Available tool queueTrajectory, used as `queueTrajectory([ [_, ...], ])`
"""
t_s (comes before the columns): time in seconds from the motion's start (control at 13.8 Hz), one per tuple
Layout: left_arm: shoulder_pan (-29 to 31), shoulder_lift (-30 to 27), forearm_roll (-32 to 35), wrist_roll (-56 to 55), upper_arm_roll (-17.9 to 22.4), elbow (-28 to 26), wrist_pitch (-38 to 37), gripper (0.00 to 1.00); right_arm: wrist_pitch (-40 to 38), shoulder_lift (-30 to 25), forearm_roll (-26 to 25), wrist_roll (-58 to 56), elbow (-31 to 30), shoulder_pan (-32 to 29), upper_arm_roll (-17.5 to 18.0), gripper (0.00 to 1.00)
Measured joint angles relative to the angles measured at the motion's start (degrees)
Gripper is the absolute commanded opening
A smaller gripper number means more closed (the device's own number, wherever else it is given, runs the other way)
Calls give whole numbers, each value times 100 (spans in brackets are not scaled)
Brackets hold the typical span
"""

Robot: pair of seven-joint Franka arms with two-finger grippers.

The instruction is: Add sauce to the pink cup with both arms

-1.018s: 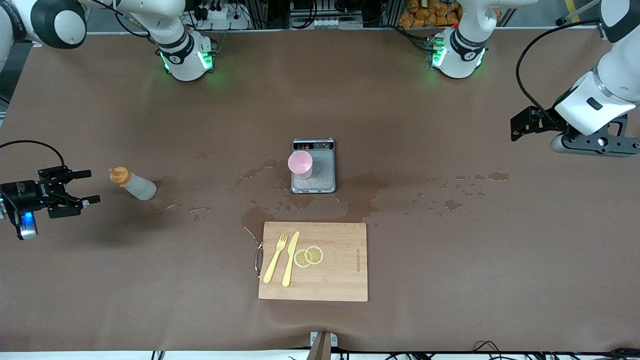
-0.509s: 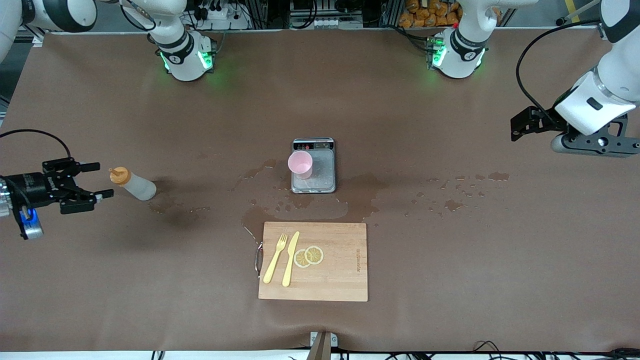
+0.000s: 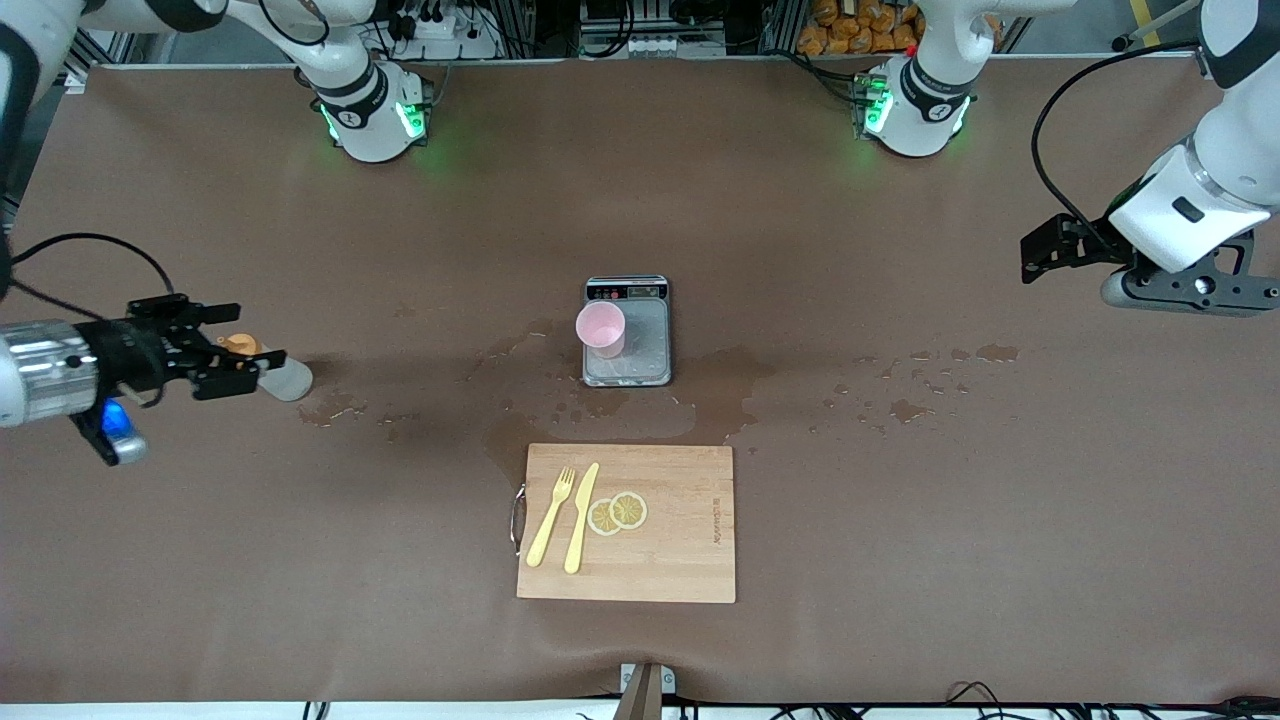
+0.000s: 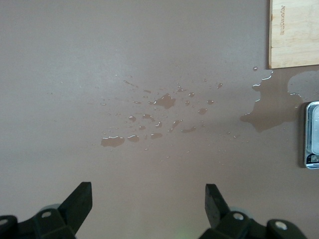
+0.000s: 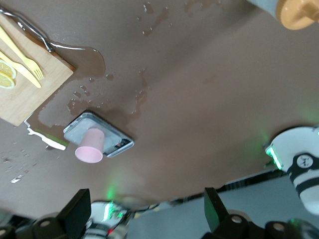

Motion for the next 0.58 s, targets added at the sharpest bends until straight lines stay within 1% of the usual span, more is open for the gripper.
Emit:
queueTrajectory([
  [0.15, 0, 0, 0, 0, -1, 0, 0, 100, 320, -131, -347, -7, 0, 261, -3, 100],
  [0.29, 0, 0, 0, 0, -2, 3, 0, 100, 443, -202, -736, -140, -1, 275, -10, 100],
  [0.44, 1, 0, 0, 0, 0, 8, 0, 100, 805, -296, -1164, -728, -15, 305, -1, 100],
  [0.58, 2, 0, 0, 0, 2, 13, 0, 100, 1116, -528, -1309, -1343, -247, 325, -5, 100],
])
